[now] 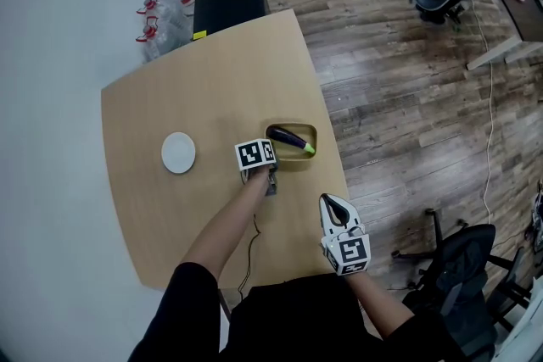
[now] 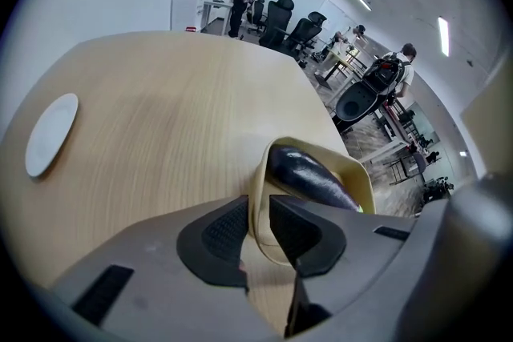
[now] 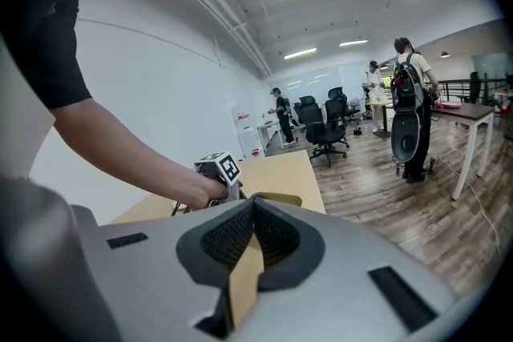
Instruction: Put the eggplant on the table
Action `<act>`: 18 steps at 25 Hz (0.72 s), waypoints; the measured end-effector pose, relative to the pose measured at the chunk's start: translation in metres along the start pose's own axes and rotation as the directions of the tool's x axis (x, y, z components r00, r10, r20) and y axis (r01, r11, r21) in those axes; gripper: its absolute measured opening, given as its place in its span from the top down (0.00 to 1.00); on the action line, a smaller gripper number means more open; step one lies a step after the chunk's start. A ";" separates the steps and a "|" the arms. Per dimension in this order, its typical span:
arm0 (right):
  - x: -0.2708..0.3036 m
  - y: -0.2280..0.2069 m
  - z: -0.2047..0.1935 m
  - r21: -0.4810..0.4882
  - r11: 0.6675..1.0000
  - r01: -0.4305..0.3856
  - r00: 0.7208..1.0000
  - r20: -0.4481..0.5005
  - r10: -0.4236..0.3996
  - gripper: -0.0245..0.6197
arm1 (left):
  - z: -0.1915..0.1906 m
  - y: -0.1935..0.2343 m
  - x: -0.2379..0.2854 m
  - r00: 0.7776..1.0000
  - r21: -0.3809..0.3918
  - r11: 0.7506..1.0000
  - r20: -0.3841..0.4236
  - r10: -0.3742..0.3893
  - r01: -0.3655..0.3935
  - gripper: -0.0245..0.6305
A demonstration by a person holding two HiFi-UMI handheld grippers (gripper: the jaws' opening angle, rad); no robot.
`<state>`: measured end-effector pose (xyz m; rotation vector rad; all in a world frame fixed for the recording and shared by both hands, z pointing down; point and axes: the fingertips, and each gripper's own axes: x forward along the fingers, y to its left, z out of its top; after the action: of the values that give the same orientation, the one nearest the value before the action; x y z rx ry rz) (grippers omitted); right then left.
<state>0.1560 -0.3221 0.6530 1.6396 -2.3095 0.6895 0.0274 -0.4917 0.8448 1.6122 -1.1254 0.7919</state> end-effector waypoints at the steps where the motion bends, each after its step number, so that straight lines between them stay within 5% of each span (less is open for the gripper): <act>1: 0.000 0.001 0.000 -0.004 1.000 -0.003 1.000 0.001 0.003 0.87 | 0.001 -0.002 0.000 1.000 0.007 1.000 0.003 0.000 0.000 0.84; 10: -0.012 -0.012 0.016 -0.015 0.999 0.035 0.998 0.045 -0.034 0.87 | 0.012 0.003 -0.028 0.996 0.015 1.000 0.088 -0.011 0.010 0.68; 18: -0.020 0.000 0.040 -0.006 1.000 0.003 0.996 0.092 -0.003 0.87 | 0.007 -0.018 -0.110 0.967 0.146 0.988 0.241 -0.087 0.052 0.65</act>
<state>0.1663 -0.3253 0.6094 1.7056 -2.3691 0.6178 0.0047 -0.4645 0.7389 1.8970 -1.2007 0.6477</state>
